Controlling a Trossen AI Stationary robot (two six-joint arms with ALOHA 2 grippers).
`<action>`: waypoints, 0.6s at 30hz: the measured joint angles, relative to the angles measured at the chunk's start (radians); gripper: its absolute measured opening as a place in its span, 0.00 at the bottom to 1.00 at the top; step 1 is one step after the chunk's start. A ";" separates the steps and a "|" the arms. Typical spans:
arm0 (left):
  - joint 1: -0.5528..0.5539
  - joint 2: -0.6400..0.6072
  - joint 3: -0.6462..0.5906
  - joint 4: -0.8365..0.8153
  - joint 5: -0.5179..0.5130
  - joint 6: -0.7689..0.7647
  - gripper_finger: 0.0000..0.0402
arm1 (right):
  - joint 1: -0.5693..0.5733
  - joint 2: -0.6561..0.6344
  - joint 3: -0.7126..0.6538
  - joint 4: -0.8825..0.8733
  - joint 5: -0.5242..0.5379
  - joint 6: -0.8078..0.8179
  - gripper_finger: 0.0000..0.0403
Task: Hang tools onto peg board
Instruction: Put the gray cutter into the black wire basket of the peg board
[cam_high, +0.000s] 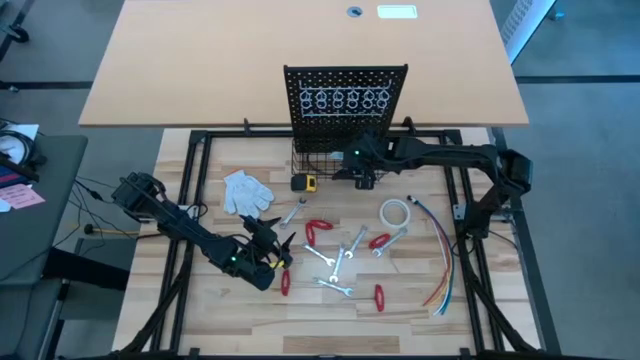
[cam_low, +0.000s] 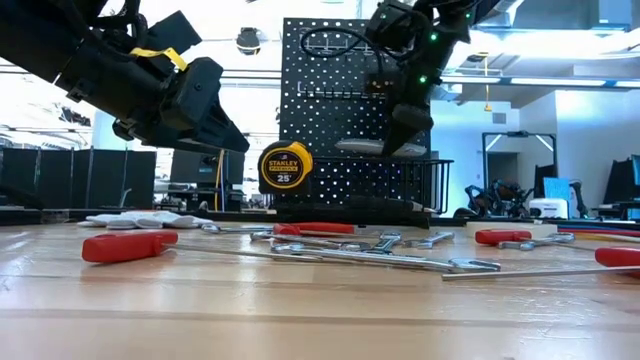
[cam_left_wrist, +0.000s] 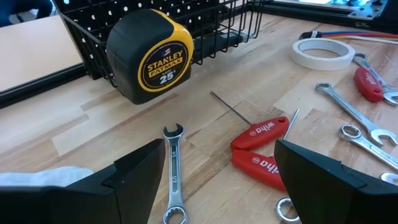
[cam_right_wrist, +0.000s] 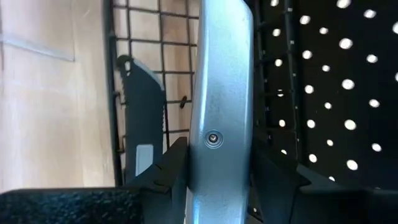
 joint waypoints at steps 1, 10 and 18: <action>0.000 0.000 0.000 0.000 0.001 0.000 0.75 | -0.005 -0.003 0.000 -0.005 -0.001 0.018 0.35; 0.000 0.000 0.000 0.001 0.002 -0.001 0.75 | -0.045 0.014 0.000 -0.024 -0.028 0.081 0.37; 0.000 0.000 0.000 0.000 0.002 -0.003 0.75 | -0.045 0.016 0.000 -0.025 -0.030 0.096 0.42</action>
